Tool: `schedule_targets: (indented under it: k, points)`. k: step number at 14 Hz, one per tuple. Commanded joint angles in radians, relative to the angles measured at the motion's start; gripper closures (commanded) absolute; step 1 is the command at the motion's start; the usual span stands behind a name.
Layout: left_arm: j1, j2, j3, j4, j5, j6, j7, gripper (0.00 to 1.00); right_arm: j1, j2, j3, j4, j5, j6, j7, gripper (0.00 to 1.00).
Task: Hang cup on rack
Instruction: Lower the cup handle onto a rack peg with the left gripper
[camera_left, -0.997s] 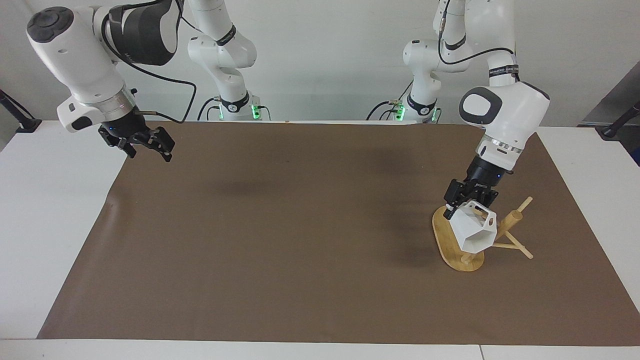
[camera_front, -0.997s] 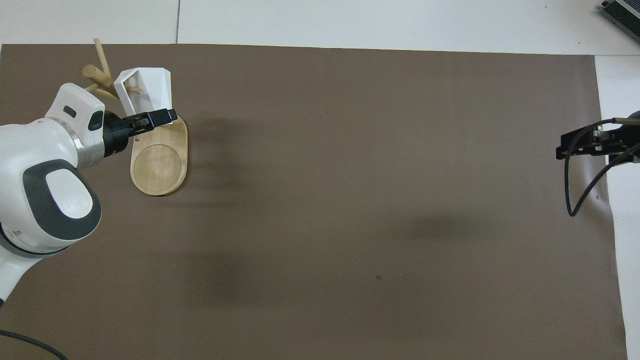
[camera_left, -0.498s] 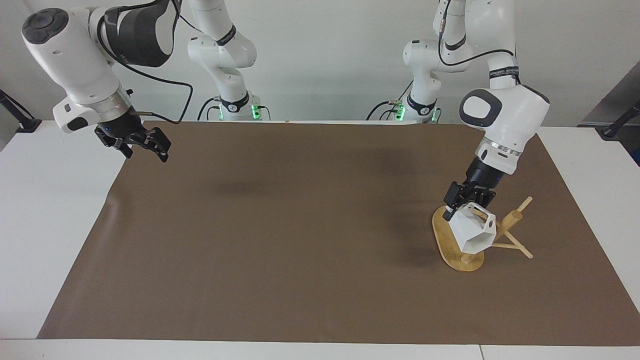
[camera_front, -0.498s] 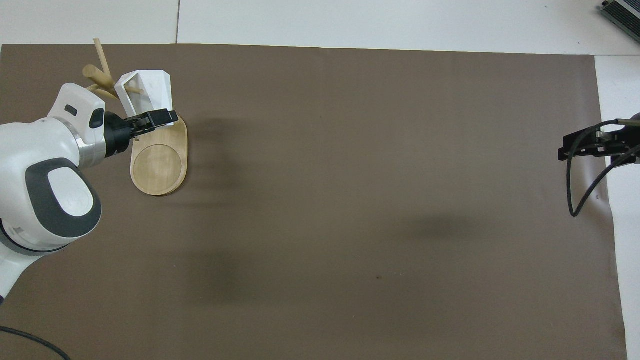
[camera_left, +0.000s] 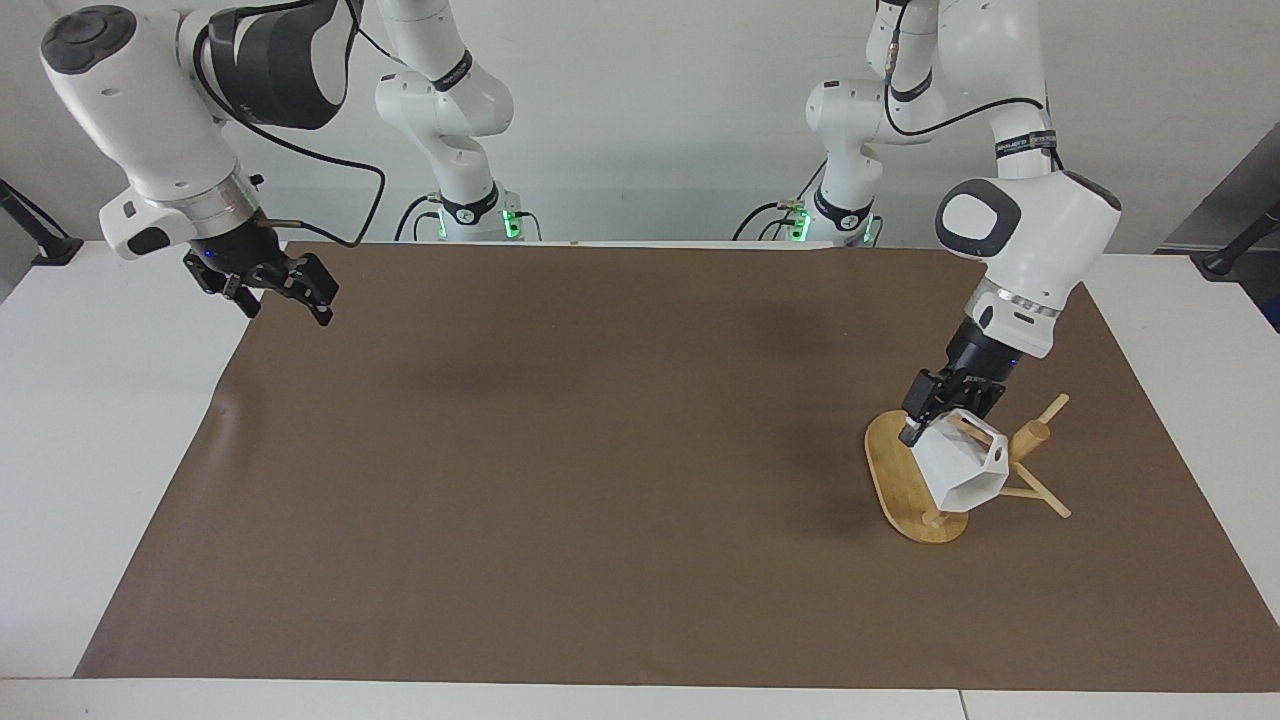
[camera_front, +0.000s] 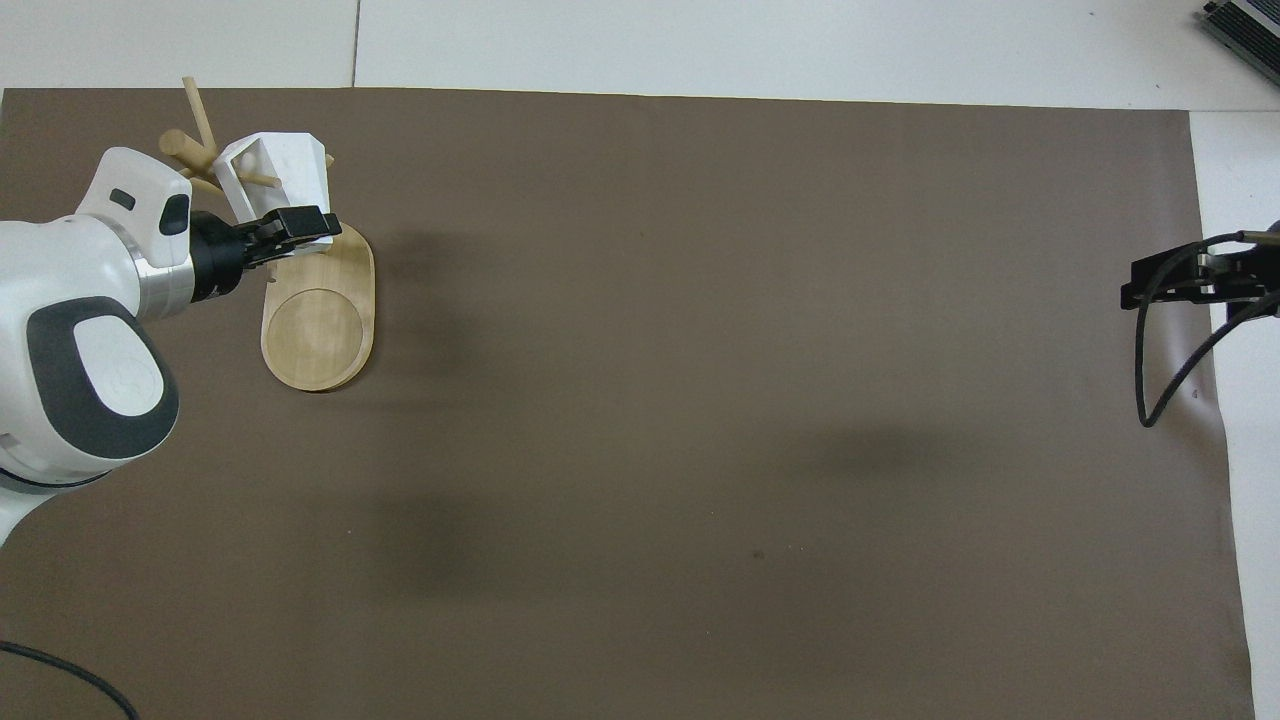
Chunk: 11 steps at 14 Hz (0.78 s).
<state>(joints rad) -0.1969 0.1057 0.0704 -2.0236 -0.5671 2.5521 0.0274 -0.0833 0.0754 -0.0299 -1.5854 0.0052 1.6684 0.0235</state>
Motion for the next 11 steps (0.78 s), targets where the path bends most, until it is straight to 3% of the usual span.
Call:
schedule_targets:
  k: [1,2,3,7,11]
  points:
    - [0.005,0.008,0.000,0.017,0.029,-0.023,-0.032,0.77,0.000,-0.045,-0.001,-0.030,-0.005,0.017,-0.016,0.00]
    - [0.005,0.009,0.002,0.019,0.041,-0.023,-0.032,0.28,0.000,-0.048,0.001,-0.030,-0.007,0.017,-0.014,0.00]
    - [0.004,0.009,0.000,0.023,0.077,-0.018,-0.032,0.00,0.002,-0.051,0.002,-0.031,-0.007,0.016,-0.013,0.00]
    - [0.010,0.009,0.002,0.046,0.113,-0.038,-0.030,0.00,0.003,-0.077,0.004,-0.039,-0.005,-0.001,-0.017,0.00]
    - [0.050,-0.003,0.003,0.120,0.217,-0.175,-0.030,0.00,0.017,-0.109,0.004,-0.063,-0.005,-0.039,-0.014,0.00]
